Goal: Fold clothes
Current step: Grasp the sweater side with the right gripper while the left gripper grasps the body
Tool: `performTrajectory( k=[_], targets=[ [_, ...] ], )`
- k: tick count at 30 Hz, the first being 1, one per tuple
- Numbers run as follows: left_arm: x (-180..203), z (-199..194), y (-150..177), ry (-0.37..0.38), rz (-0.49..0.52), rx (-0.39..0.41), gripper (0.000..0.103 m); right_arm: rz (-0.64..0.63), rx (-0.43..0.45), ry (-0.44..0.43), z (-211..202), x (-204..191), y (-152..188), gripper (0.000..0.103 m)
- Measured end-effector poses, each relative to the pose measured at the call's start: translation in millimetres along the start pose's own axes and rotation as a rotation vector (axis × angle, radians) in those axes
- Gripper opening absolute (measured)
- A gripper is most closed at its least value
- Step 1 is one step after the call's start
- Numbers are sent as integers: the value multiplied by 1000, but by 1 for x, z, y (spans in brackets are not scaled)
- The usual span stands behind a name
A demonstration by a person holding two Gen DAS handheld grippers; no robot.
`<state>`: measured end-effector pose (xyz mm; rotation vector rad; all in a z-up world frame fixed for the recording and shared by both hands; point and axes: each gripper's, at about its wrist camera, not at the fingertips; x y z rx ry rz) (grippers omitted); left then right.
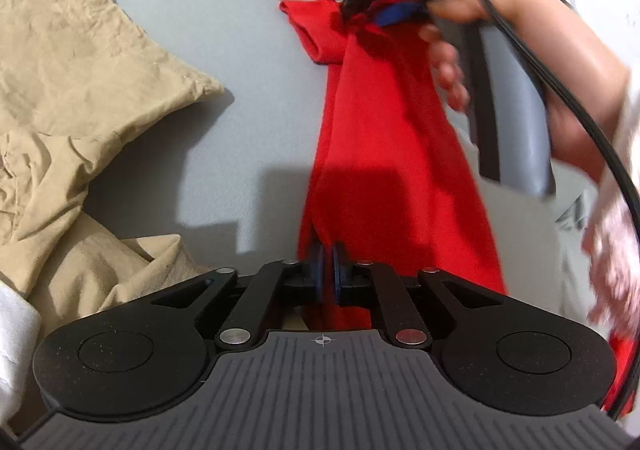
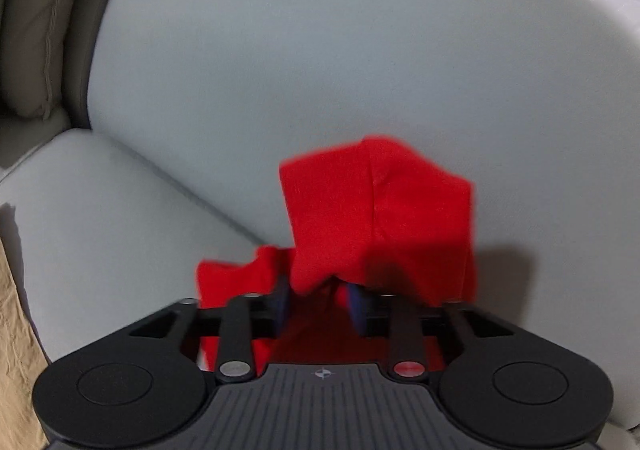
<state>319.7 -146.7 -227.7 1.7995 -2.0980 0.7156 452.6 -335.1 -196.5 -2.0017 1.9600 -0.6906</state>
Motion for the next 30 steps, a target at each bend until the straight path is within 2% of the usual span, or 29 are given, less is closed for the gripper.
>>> performTrajectory(
  k=[1,4,6,8,9,10,11,12,13,14,17,19,20,21,22,23,24,26,28,30],
  targets=[
    [0,-5,0,1,-6,11,23,10,15,-21,-13,8,4,58],
    [2,-28,0,-5,-1,70,31,33,55,-77,-59,34,17,64],
    [3,-40,1,-16,14,112,31,52,91,-124,-105,60,42,65],
    [6,-50,3,-20,35,156,30,98,112,-181,-132,80,68,67],
    [9,-50,5,-1,61,162,24,125,108,-207,-139,88,82,66],
    [13,-50,7,17,87,168,14,150,93,-224,-137,94,91,60],
    [15,-48,10,22,101,161,10,174,69,-241,-134,100,100,51],
    [23,-39,12,18,131,136,8,192,12,-254,-120,100,108,21],
    [29,-31,13,-4,150,113,6,200,-41,-257,-102,90,110,6],
    [35,-22,15,-30,171,88,5,208,-88,-262,-86,81,114,6],
    [51,7,22,-217,253,-38,3,192,-145,-296,-70,75,152,5],
    [49,5,22,-229,248,-49,4,114,-185,-242,-65,69,175,0],
    [48,4,21,-231,239,-51,4,68,-208,-169,-61,69,188,0],
    [45,-5,19,-242,212,-37,4,81,-196,-135,-63,77,199,0],
    [47,-13,20,-266,224,7,3,120,-200,-127,-61,76,196,0],
    [50,-20,21,-290,236,52,3,224,-213,-98,-74,89,201,1],
    [52,-28,22,-309,248,93,3,252,-206,-94,-85,94,205,8],
    [56,-43,33,-231,297,115,3,288,-172,-178,-113,96,216,8],
    [61,-56,48,-139,340,109,3,282,-164,-249,-123,79,220,8],
    [64,-62,65,-109,369,81,3,242,-158,-309,-153,61,239,8]
  ],
)
Point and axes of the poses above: each gripper's, at about its wrist camera, not at the fingertips, and z roughly the way its jaws point, x to its right, y to its underside, and after that the axes turned 14 degrees about -x, right-handed
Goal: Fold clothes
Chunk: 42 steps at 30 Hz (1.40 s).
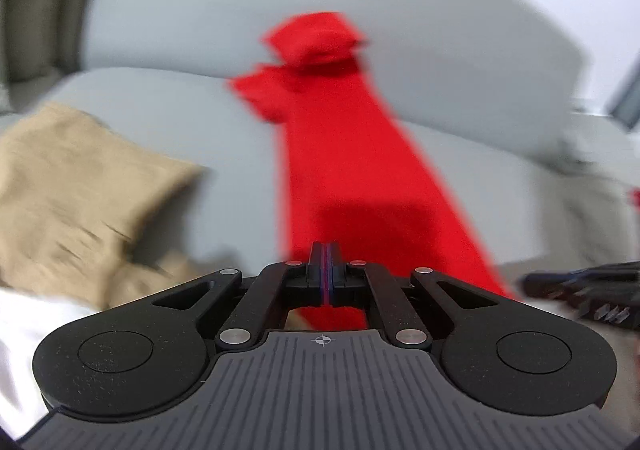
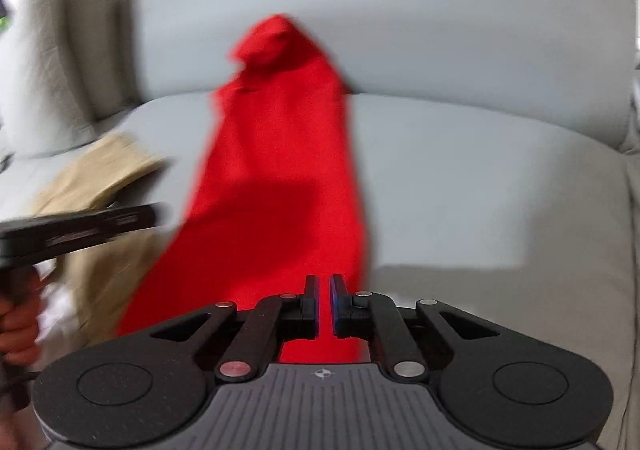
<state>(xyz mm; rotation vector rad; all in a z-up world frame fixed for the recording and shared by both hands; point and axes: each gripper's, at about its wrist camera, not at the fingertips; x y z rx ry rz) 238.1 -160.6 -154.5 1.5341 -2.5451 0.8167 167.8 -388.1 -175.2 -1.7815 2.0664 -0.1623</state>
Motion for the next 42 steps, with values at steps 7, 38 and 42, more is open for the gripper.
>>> performTrajectory(
  k=[7,38,42],
  targets=[
    [35,2,86,-55,-25,-190,4,79,-156,-94,-2,-14,85,5],
    [113,-107,240,-326,-139,-203,43,96,-10,10,-110,-13,278,23],
    [115,-107,242,-377,-127,-205,47,87,18,7,-109,-15,276,24]
  ],
)
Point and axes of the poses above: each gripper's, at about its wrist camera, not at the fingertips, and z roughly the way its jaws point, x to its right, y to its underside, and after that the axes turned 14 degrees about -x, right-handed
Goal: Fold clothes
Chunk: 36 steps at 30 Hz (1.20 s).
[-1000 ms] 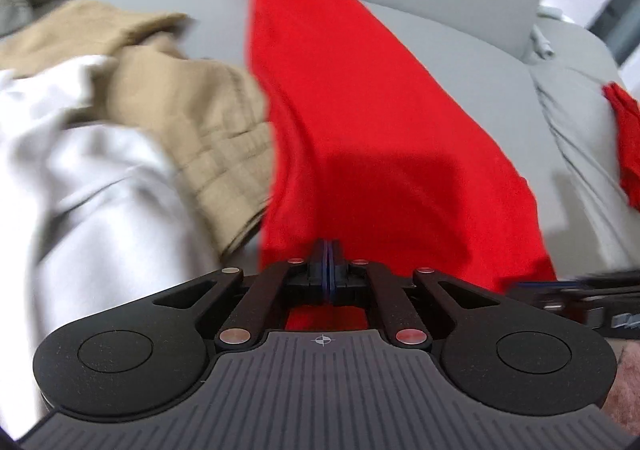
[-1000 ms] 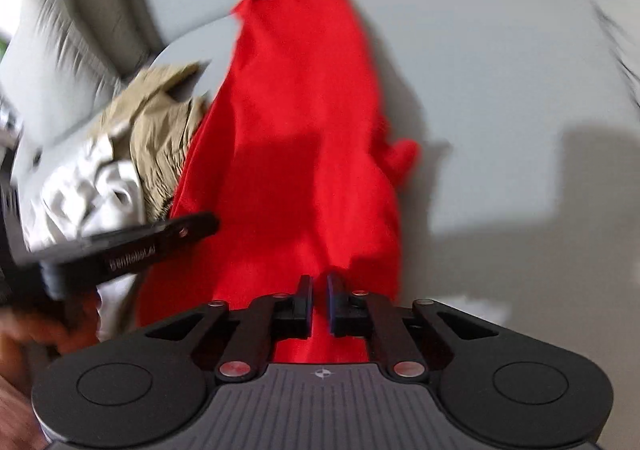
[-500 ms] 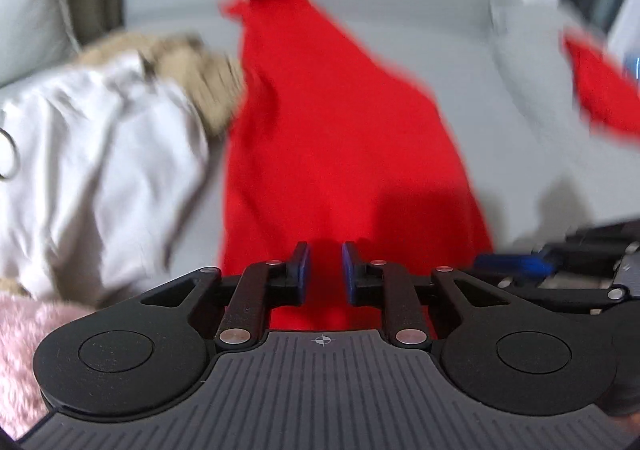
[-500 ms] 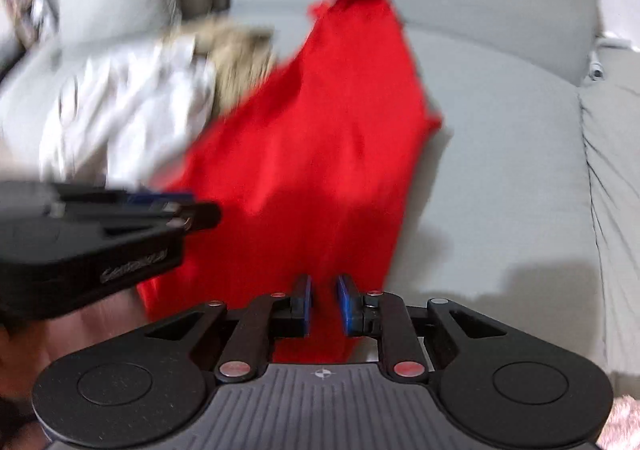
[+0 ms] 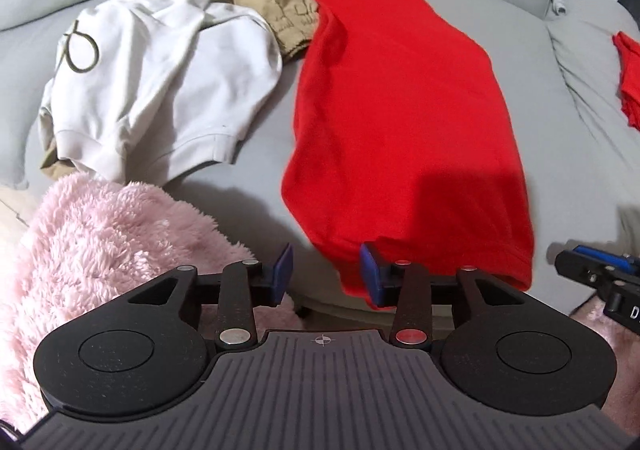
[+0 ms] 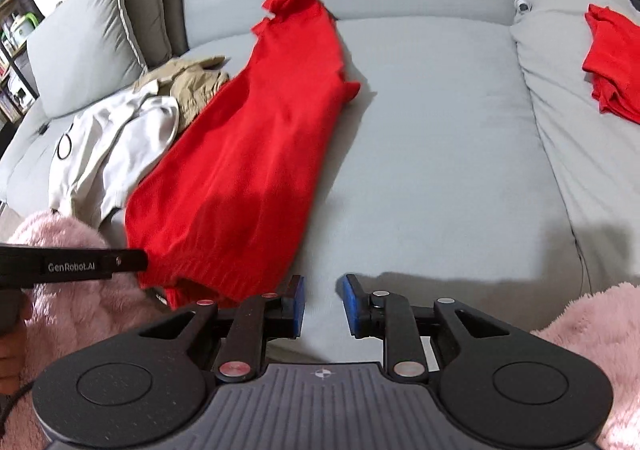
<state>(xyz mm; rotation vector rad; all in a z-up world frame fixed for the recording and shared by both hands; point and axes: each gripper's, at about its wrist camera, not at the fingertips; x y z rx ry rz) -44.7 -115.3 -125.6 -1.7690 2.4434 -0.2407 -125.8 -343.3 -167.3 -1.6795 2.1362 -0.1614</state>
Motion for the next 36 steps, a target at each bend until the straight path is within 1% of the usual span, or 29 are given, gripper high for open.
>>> performTrajectory(
  k=[3,5,7,8,10,11,13,14,15,18,21,22,24,26,27,28,29,30,33,35,36],
  targets=[
    [4,3,1,-54,23,-11,48,-9,0,-10,0,-2,-1,27],
    [1,2,1,-45,15,-8,49,-2,4,-21,-2,0,-2,31],
    [-9,1,-2,6,-28,9,54,19,11,-37,-4,5,-1,38],
    [-17,1,-3,47,-60,20,54,32,14,-49,-4,8,-1,41],
    [-32,4,-5,137,-129,28,55,69,21,-95,-5,16,0,49],
    [-38,6,-7,172,-154,22,55,83,21,-111,-4,19,0,51],
    [-47,12,-11,241,-203,12,55,132,24,-165,-2,28,-1,61],
    [-49,13,-12,249,-206,16,55,159,25,-196,-1,33,-1,65],
    [-49,15,-16,255,-203,21,57,193,25,-237,2,38,-2,66],
    [-47,20,-23,250,-205,2,58,250,28,-300,8,47,-7,71],
    [-48,31,-35,270,-235,-20,59,288,-5,-327,22,53,-16,72],
    [-48,37,-41,273,-235,-35,59,294,-14,-329,26,54,-18,75],
    [-45,47,-47,270,-228,-69,59,305,-3,-360,31,55,-23,77],
    [-40,50,-48,265,-219,-72,61,298,1,-386,32,57,-25,75],
    [-37,50,-49,264,-204,-72,62,293,0,-405,32,58,-25,68],
    [-36,50,-48,267,-194,-74,62,293,-4,-423,33,59,-26,59],
    [-35,51,-48,270,-190,-77,61,303,-17,-459,36,61,-26,57],
    [-35,51,-48,281,-186,-84,61,319,-34,-493,39,63,-26,56],
    [-38,54,-47,309,-188,-105,60,340,-48,-521,48,63,-29,56],
    [-40,62,-51,330,-199,-124,62,336,-57,-541,55,60,-35,56],
    [-40,65,-53,340,-205,-133,63,325,-70,-553,61,57,-38,52]
  ],
)
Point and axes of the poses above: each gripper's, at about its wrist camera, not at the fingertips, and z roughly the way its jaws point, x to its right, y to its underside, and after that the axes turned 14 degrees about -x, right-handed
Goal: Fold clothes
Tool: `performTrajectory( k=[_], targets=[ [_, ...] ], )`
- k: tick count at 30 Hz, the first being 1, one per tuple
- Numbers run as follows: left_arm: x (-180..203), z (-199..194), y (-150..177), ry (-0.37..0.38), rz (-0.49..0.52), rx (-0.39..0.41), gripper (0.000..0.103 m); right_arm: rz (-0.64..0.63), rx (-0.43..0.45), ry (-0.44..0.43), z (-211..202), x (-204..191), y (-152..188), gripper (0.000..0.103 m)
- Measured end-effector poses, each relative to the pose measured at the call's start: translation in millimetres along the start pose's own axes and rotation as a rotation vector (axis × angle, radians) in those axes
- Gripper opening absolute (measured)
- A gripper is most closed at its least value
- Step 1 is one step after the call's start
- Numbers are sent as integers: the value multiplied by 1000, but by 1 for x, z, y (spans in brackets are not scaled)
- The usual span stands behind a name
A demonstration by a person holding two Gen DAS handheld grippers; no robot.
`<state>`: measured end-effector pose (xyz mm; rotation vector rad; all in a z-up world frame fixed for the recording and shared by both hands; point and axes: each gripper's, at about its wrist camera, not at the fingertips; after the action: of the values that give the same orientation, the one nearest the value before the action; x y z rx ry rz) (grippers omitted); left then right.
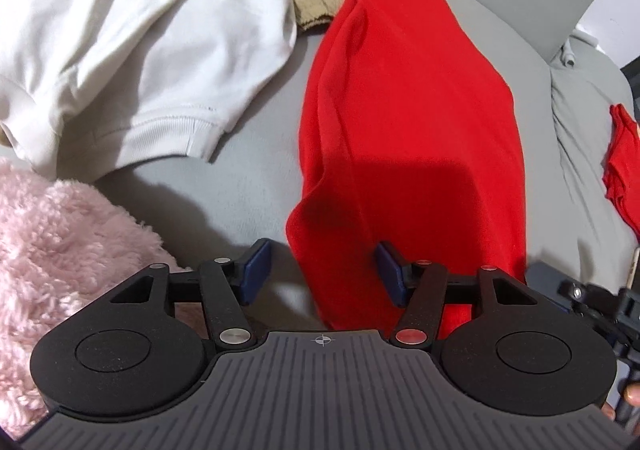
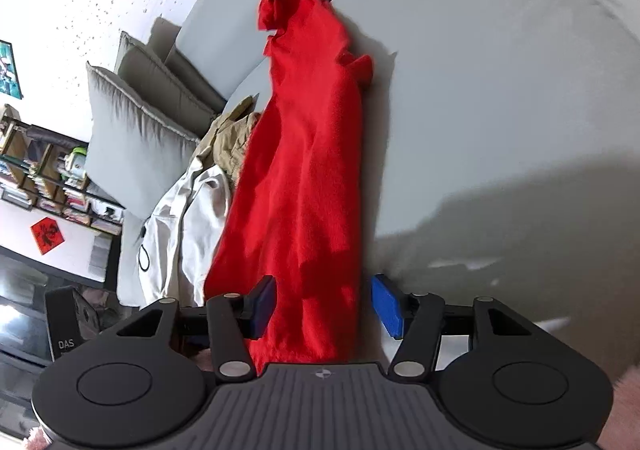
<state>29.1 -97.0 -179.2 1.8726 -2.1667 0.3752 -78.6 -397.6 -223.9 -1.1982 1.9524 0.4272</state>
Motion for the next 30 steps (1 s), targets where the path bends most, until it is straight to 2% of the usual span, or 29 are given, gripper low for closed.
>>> performTrajectory(
  k=[1,2,3,5,6,7,9,11,15,19,20,23,26,27,28,30],
  targets=[
    [-1,2,-1,8,-3,-7,65,-10,-5,8,4,-1,-1,40],
    [-1,4,-3,9,-3,-10,65,-32,-5,44,8,-3,-2,34],
    [0,6,-5,11,4,-12,63,-46,-2,77,11,-5,-3,18],
    [2,6,-5,7,16,-11,56,24,-2,50,9,2,-4,11],
    [4,4,-3,11,19,-10,45,85,-1,27,5,6,-4,9],
    [6,2,-2,10,17,-8,28,98,1,29,1,4,-3,7],
    [11,-6,5,28,5,2,5,77,13,58,-7,-6,0,4],
    [17,-10,10,43,-5,20,5,57,34,84,-19,-13,4,4],
    [38,-16,32,106,-48,35,5,71,70,82,-58,-13,11,4],
    [64,-17,60,127,-15,32,5,62,80,118,-90,-3,24,4],
    [67,-15,60,124,-10,28,5,62,80,129,-97,2,29,4],
    [78,3,69,57,33,15,10,84,56,151,-98,22,37,7],
    [75,8,77,-38,10,-7,29,75,57,173,-95,19,33,27],
    [71,2,80,-29,0,6,40,61,62,185,-97,17,34,41],
    [67,-3,82,-21,-10,20,44,45,66,194,-100,14,35,51],
    [62,-13,86,-18,-21,77,49,1,71,199,-106,12,40,54]
  ],
)
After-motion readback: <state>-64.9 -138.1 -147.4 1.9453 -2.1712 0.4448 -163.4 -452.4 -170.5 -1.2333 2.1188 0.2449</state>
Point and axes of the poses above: each gripper's, at about its wrist camera, not at the fingertips, and z roughly the way its jaws point, x to its right, y to its underside, and after that the axes turned 14 degrees about -x, right-handed
